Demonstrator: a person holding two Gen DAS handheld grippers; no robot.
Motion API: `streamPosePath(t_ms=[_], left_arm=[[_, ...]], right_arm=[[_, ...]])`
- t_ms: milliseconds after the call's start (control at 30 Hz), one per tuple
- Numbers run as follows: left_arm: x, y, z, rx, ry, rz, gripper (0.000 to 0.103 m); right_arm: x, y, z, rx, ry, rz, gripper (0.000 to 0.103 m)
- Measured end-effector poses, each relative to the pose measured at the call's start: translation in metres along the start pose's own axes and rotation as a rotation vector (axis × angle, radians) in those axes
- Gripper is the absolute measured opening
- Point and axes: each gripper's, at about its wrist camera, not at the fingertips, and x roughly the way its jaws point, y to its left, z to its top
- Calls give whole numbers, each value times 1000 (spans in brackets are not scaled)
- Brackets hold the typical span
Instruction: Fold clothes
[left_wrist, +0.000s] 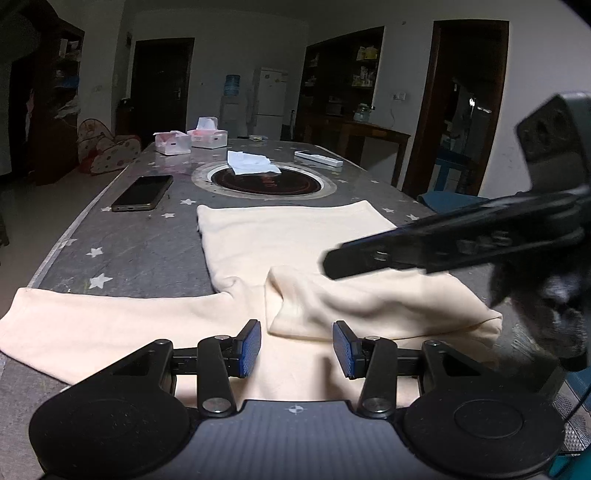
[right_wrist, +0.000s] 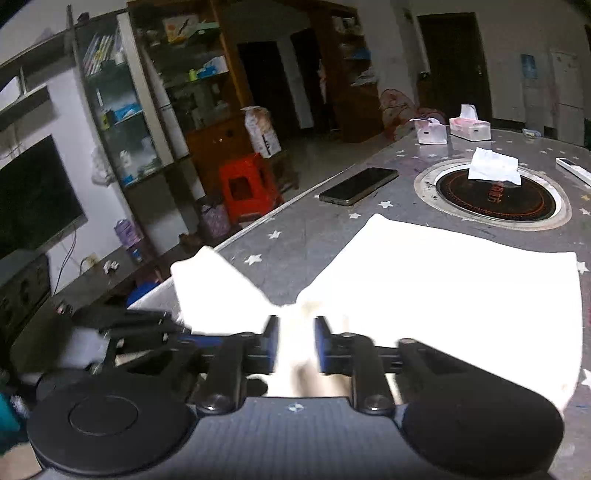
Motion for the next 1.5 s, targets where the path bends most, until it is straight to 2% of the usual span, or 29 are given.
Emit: streamPosePath(t_ms=[100,233,400,600,700,833,933,1067,1167,1267,1400,1500], left_arm=[[-2,4,3,-1,-15,10,46],[2,1,12,1,-38,-8,46],[28,-6,18,19,-10,-20,43],[45,-9,15,49,25,4,34],[50,-8,12,51,42,9,22],[51,-10,11,51,51,8,7],[47,-13,15,39,53,18,2],[32,-11,20,27,24,42,2],[30,-8,20,36,47,58,3],[28,-6,21,39,62,62,8],[29,-9,29,23,24,28,9],[45,-12,30,15,30,3,9]], right_arm=[[-21,-9,-6,-18,4,-35,32],[-50,-28,-28,-30,35,-159,32],[-69,-59,-61,65,80,-256,32],[-79,-77,-66,116,44,-293,32],[-78,-91,-59,137,12,-333,32],[-69,-107,-53,154,-8,-340,30],[-59,-111,-51,126,1,-337,27],[-47,-112,-54,88,32,-351,26],[-47,-112,-53,69,35,-353,26],[-49,-104,-50,30,32,-365,26],[-51,-90,-45,-15,25,-341,26],[-47,-85,-46,-26,34,-332,26]])
